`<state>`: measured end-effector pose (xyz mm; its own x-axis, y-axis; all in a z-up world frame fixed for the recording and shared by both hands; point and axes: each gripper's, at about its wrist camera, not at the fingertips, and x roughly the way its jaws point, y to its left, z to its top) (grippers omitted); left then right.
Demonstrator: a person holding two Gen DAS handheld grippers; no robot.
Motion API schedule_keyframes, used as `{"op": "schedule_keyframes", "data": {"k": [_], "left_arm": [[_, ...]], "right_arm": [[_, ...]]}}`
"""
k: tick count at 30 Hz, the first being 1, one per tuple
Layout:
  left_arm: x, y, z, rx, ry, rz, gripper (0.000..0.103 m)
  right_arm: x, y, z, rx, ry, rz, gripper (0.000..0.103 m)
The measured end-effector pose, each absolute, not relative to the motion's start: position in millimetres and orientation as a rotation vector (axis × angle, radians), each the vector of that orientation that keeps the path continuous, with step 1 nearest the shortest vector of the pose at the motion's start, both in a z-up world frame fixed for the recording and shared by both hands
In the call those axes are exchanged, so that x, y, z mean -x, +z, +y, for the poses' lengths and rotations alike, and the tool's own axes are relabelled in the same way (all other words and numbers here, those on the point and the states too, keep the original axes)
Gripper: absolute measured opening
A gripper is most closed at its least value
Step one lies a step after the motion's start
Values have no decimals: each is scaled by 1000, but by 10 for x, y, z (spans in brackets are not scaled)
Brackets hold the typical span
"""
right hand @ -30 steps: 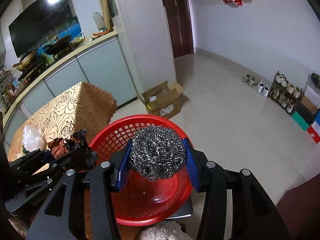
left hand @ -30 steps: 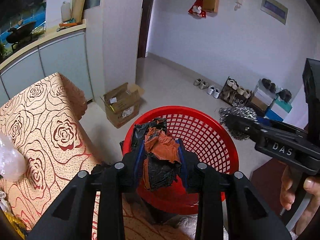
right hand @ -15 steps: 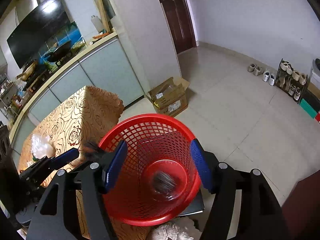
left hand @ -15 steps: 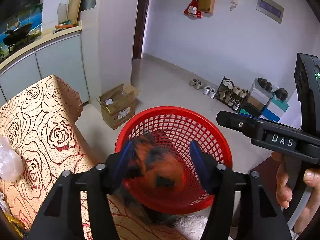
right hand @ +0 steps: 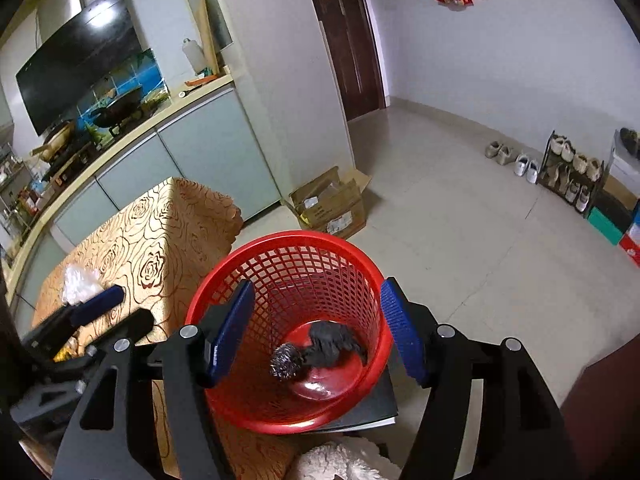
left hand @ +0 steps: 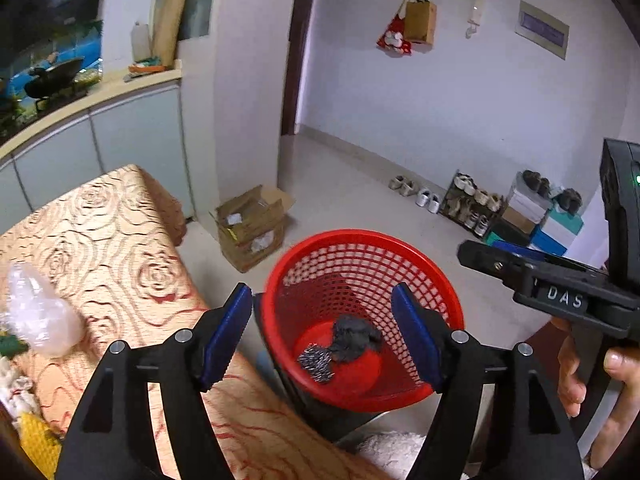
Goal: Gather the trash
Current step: 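Withdraw both tools from the basket back toward the table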
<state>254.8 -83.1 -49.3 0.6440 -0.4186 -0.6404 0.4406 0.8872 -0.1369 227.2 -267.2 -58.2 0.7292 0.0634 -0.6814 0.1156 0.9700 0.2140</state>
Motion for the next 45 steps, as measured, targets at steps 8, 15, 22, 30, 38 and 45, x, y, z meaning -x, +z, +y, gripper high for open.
{"op": "schedule_keyframes", "data": {"k": [8,15,22,30,38,45], "left_arm": [[-2394,-393,-552,-32,-419,682,74],[-2200,-320,-311,-40,-346,639,81],[-2014,-240,13,-40,-259,605,84],[-1794,-218,648,-18,-126,588,84],[-1513,-203,1358,31,36,585,84],[-1285,-295,1948,78,185,600,84]], "right_arm": [[-2185,-518,-2510,-205,-39,723,64],[-2098,-457,-2292,-164,-39,689,77],[-2024,-387,-1953,-124,12,669,80],[-1955,-350,-1474,-81,99,657,83],[-1933,-470,-899,-42,219,695,84],[-1898,-482,-542,0,299,703,84]]}}
